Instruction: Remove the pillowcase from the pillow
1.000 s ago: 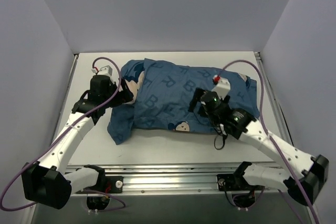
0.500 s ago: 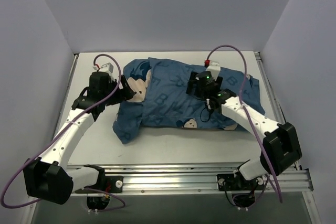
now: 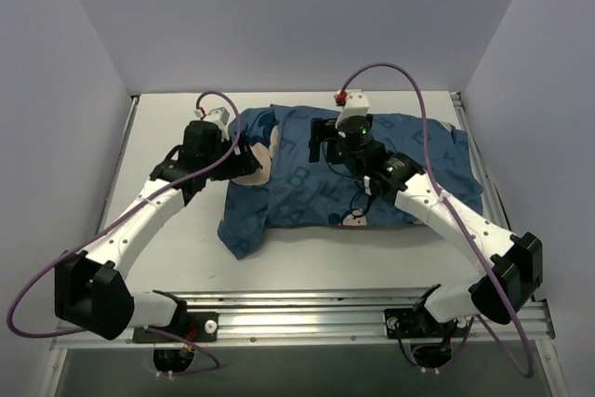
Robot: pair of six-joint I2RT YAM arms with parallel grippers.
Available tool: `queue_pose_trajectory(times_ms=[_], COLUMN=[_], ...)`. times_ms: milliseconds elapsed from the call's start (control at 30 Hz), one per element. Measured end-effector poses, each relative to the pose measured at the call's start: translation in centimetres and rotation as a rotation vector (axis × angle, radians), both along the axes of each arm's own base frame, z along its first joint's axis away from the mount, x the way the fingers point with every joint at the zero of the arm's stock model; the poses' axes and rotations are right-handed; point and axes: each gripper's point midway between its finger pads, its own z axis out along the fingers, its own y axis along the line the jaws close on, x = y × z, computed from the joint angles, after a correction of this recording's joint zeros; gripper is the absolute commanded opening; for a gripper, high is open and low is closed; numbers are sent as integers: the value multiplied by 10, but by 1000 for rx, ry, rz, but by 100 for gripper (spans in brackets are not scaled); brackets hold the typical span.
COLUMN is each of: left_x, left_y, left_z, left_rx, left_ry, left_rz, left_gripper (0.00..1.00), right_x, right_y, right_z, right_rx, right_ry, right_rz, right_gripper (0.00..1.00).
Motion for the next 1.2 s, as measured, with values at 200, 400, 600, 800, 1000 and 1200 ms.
queue_pose_trajectory(times_ms=[200,400,600,800,1000,1200], left_x=[17,29,24,16,11,-4], left_y=[-6,-11,-13,-9,4,55], left_z=[-13,-21,-47,-67,-70,-80], left_rx=[12,-25,-55,-69,-82,-160], left_ry=[18,19,66,101,105,130], left_rz=[28,65,101,139,200,406], left_gripper=[72,48,2,2,2,2], right_x=[3,5,3,-3,-3,-8], right_y=[72,106,91,62,24,-32], right_z=[5,-74,-105,-112,-92,-72], right_rx=[37,-60,-87,-40,-4,54], right_ry=[-35,89,112,133,126,112], right_rz=[137,191,143,77,7,-90], right_gripper=[82,68,14,0,0,0])
